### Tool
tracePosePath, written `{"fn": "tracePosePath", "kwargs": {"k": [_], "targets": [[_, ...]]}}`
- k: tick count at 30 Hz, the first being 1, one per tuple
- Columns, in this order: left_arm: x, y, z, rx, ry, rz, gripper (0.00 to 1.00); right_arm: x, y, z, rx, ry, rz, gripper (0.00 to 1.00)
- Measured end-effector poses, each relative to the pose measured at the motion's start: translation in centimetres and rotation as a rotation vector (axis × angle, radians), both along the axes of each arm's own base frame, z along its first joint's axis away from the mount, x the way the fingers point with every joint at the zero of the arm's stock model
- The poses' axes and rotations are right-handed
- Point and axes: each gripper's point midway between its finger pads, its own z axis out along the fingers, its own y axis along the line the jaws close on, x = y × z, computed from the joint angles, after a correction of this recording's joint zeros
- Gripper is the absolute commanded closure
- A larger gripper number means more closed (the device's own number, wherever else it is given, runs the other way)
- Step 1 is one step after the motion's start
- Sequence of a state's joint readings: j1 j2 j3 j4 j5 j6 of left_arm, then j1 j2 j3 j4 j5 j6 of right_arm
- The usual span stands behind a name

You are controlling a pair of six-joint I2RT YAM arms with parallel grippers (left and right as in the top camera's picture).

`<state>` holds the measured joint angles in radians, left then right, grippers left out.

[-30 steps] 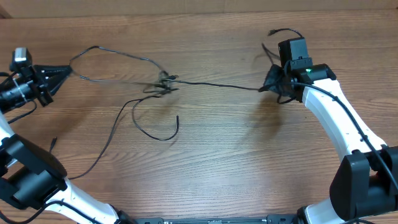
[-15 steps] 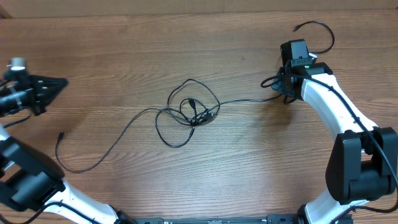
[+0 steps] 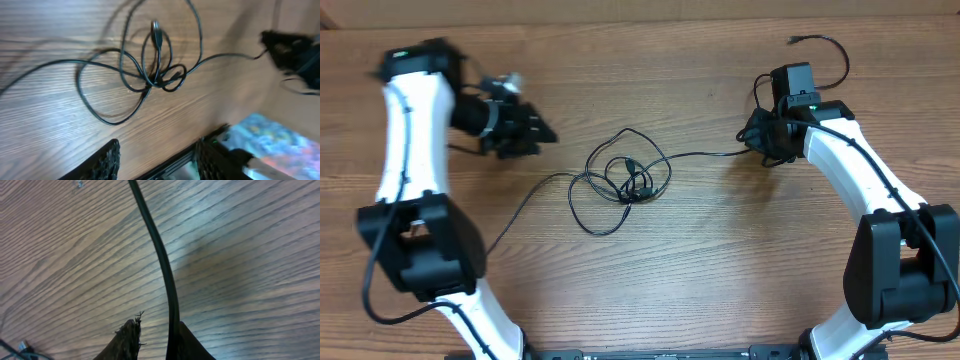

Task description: Untangle cables

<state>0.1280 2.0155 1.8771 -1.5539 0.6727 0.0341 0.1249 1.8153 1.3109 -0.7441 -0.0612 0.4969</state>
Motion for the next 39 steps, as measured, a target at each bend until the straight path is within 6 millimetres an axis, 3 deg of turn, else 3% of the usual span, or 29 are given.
{"fn": "tracePosePath", "kwargs": {"k": [2,8,15,20,28,37,39], "targets": [[-0.3,-1.9,-0.5,0.050,0.012,-0.047,0.56,0.0,0.1,0.0,0.008,0.001,0.003,0.78],[-1.8,-7.1,-2.2,0.237,-0.002,-0.224,0.57,-0.1,0.3,0.0,0.015,0.003,0.006,0.78],[-3.2,-11.0,-4.3,0.437,-0.034,-0.316,0.64,-0.1,0.3,0.0,0.016,0.003,0.007,0.78],[-4.0,-12.1,-6.7,0.500,-0.036,-0.318,0.62,-0.1,0.3,0.0,0.017,0.004,0.007,0.78],[-4.6,-12.6,-11.9,0.519,-0.040,-0.290,0.68,-0.1,0.3,0.0,0.018,0.003,0.008,0.78],[-3.8,-13.0,-13.1,0.507,-0.082,-0.261,0.66,-0.1,0.3,0.0,0.018,0.004,0.007,0.79],[-3.7,-13.0,-13.2,0.506,-0.085,-0.254,0.58,-0.1,0.3,0.0,0.019,0.003,0.007,0.80]]}}
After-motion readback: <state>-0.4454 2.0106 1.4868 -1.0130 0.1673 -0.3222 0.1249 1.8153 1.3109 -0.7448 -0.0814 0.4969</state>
